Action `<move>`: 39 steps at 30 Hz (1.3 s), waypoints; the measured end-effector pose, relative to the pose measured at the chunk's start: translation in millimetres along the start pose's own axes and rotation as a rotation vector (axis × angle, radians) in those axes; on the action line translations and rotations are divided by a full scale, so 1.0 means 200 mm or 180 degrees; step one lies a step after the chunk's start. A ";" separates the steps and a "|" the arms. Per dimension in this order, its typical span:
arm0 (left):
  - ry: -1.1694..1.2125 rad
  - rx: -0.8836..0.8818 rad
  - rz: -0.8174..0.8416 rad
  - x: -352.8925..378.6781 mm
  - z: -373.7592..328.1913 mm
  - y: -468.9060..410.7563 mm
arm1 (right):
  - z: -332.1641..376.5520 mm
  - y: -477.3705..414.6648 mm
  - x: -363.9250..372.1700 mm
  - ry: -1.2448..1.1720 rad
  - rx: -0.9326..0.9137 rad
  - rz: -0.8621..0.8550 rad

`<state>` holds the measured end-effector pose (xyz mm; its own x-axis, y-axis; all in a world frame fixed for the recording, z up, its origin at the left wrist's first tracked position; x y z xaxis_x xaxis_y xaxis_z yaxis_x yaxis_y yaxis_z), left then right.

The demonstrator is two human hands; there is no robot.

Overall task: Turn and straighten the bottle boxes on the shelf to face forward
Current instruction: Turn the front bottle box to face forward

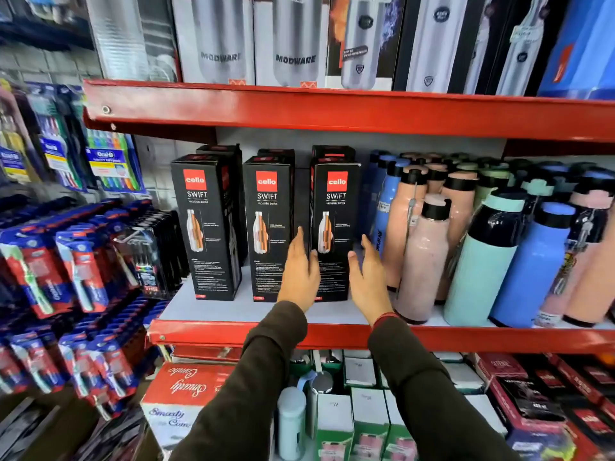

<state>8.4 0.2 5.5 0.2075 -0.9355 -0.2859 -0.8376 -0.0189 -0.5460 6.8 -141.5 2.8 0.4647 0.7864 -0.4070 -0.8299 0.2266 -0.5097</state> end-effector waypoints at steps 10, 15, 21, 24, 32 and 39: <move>-0.0090 -0.0307 -0.0249 0.07 0.11 -0.06 | -0.11 -0.09 0.06 -0.0680 0.0275 -0.0002; 0.0044 -0.0385 -0.0422 0.09 0.12 -0.05 | -0.11 -0.07 0.06 -0.0789 0.0197 -0.0196; 0.0473 -0.0266 -0.0532 0.07 0.11 -0.01 | -0.06 -0.02 0.02 -0.0635 0.0046 -0.0107; 0.0839 -0.0285 -0.0732 0.06 0.08 0.02 | -0.04 0.02 0.00 -0.0493 -0.0160 -0.0032; 0.1120 -0.0199 -0.0954 0.07 0.06 0.07 | 0.00 0.02 0.00 -0.0307 -0.0141 -0.0182; 0.0575 0.0087 -0.0759 0.01 0.06 0.01 | -0.04 -0.02 -0.03 -0.0501 -0.0036 -0.0131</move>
<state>12.6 2.9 -6.3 0.3013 -0.9535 -0.0036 -0.7617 -0.2384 -0.6025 9.6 -151.5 1.1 0.4434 0.8570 -0.2623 -0.8073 0.2547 -0.5324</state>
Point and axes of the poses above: each hand's wrist, its own y-axis away from the middle knuckle, its own x-axis out of the palm, z = x × y, the point moved 1 cm from there along -y, towards the middle knuckle, and after that the axes turned 3 degrees about y, right-handed, at the moved point
